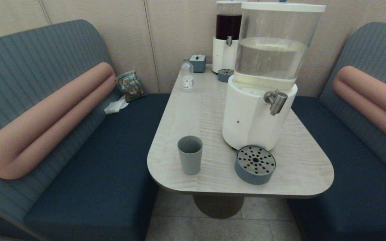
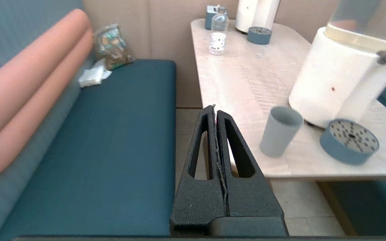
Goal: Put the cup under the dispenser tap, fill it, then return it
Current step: Pick up the cup
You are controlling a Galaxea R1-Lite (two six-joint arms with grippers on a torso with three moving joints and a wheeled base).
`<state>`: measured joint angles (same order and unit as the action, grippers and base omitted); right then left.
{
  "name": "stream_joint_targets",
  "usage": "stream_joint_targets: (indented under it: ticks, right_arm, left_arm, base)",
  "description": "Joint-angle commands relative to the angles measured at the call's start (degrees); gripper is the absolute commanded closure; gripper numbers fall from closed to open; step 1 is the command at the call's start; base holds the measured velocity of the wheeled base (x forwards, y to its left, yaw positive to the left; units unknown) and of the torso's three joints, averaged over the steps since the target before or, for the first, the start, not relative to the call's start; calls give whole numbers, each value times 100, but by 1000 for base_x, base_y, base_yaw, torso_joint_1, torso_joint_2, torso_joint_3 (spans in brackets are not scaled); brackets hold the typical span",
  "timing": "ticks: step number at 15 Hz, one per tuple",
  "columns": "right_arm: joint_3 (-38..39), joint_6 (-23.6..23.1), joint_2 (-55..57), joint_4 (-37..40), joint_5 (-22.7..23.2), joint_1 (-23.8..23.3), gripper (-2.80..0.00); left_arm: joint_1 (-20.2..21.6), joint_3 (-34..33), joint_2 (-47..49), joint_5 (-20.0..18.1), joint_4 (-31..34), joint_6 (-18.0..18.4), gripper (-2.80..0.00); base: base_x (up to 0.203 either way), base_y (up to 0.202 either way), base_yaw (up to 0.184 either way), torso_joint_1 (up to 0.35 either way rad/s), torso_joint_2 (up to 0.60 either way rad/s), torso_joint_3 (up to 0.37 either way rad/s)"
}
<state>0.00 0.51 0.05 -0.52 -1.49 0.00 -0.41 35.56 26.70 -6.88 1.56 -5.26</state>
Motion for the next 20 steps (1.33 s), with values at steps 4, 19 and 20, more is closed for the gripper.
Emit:
stream_joint_targets:
  ticks: [4,19,20]
  right_arm:
    - [0,2,4,-1,-5,0,0]
    - [0,2,4,-1,-1,0,0]
    - [0,2,4,-1,-1,0,0]
  left_arm:
    - [-8,97,2392,-168,-1221,-37,0]
    - [-652,-1163,7622,-998,-6590,356,0]
    - [-687,-1314,7818,-988,-7000,409,0]
  base:
    - [0,0,0,0,0,0]
    - [0,0,0,0,0,0]
    - [0,0,0,0,0,0]
